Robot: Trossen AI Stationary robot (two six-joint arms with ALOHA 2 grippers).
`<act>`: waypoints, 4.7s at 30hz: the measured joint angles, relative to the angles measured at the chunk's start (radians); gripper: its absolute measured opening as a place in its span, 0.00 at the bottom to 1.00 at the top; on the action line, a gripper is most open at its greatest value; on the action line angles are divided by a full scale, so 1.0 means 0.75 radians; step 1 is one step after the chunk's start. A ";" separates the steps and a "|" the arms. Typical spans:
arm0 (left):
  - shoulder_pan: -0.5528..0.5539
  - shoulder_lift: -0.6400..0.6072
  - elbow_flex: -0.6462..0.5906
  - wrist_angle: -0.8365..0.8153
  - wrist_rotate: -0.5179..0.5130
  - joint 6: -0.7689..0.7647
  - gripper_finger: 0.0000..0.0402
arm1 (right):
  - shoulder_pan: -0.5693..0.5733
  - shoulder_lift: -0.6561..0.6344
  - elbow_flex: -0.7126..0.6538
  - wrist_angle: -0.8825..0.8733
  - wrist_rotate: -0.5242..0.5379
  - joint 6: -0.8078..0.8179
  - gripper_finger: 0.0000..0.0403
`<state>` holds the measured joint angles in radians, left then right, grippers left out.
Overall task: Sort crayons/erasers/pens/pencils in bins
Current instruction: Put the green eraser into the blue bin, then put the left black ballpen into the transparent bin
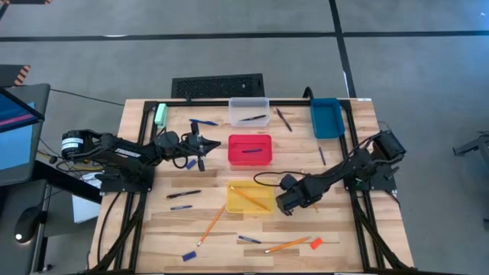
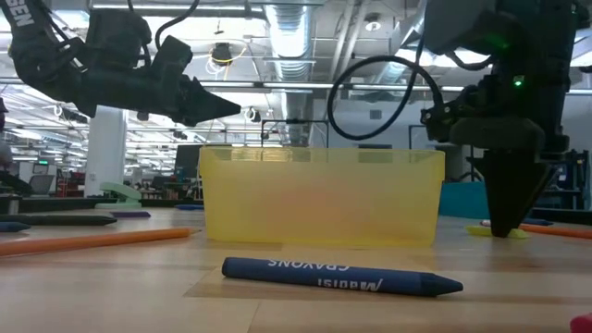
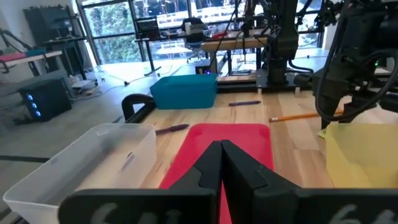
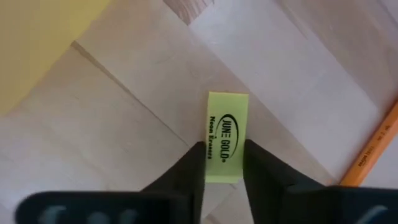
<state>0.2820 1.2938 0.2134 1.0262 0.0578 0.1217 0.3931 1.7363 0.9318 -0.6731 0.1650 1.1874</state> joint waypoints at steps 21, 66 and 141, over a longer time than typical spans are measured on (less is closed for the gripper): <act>0.052 0.000 0.000 -0.010 -0.021 0.033 0.00 | -0.160 -0.345 -0.004 -0.197 -0.023 -0.163 0.15; 0.118 0.000 0.000 -0.058 -0.002 0.011 0.00 | -1.785 -0.070 0.038 0.088 0.315 -1.190 0.15; 0.118 0.000 0.001 -0.128 -0.007 -0.075 0.00 | -1.684 -0.452 -0.035 0.626 -0.031 -1.631 0.01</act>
<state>0.3702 1.2934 0.2138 0.9302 0.0529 0.0650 -0.8701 1.3976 0.9058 -0.2036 0.1415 -0.0360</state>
